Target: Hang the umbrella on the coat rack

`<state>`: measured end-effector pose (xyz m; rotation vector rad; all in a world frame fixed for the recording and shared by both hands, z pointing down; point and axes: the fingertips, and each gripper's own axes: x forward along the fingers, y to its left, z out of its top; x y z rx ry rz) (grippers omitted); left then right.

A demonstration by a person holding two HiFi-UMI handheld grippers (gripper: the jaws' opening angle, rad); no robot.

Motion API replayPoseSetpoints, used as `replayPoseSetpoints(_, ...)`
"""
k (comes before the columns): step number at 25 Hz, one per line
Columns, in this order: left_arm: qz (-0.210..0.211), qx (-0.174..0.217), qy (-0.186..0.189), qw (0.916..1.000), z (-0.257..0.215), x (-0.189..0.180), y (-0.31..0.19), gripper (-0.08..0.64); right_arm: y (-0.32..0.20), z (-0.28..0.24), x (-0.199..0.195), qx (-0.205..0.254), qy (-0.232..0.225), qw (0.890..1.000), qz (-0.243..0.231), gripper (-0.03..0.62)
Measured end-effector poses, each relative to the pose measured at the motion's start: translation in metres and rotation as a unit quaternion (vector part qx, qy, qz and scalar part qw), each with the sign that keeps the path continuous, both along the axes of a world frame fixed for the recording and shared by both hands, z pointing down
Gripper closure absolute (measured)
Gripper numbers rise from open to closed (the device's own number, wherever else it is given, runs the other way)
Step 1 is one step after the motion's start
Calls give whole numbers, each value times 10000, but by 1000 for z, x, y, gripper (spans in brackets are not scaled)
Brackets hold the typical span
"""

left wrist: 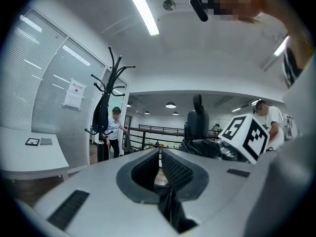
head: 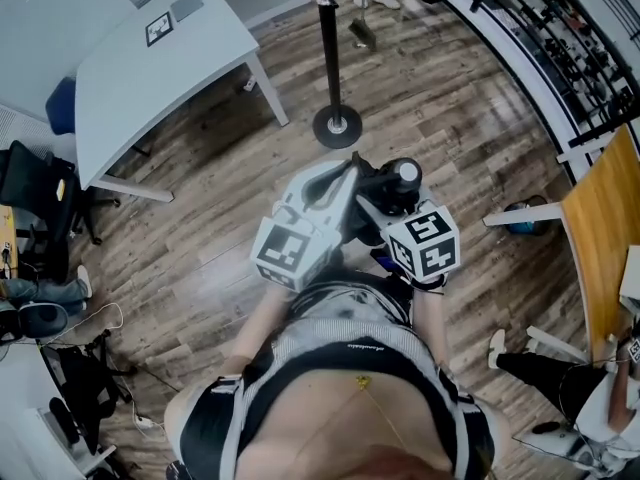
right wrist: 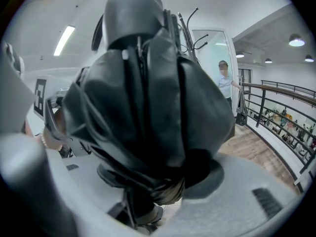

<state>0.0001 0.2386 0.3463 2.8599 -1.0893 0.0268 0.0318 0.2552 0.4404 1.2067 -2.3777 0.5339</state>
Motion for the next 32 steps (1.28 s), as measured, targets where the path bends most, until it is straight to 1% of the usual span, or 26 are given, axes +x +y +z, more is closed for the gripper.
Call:
replayPoseSetpoints(9,91,-68,-2,9999,3,-9,-45,546,-43,4,-10,-75,61,9999,49,334)
replayPoseSetpoints(16,188,-102,-10,9998,7,-17,-71,546,-68,8,-15,-126,111,9998,138,334)
replayPoseSetpoints(28,250,-128,21,9996,12,-43,-108,546,-107,13,-38,-136,186,9995,198,334)
replayPoseSetpoints(32,207,-137,14,9997,12,-52,-119,546,-119,14,-45,-139,177,9996,198,334)
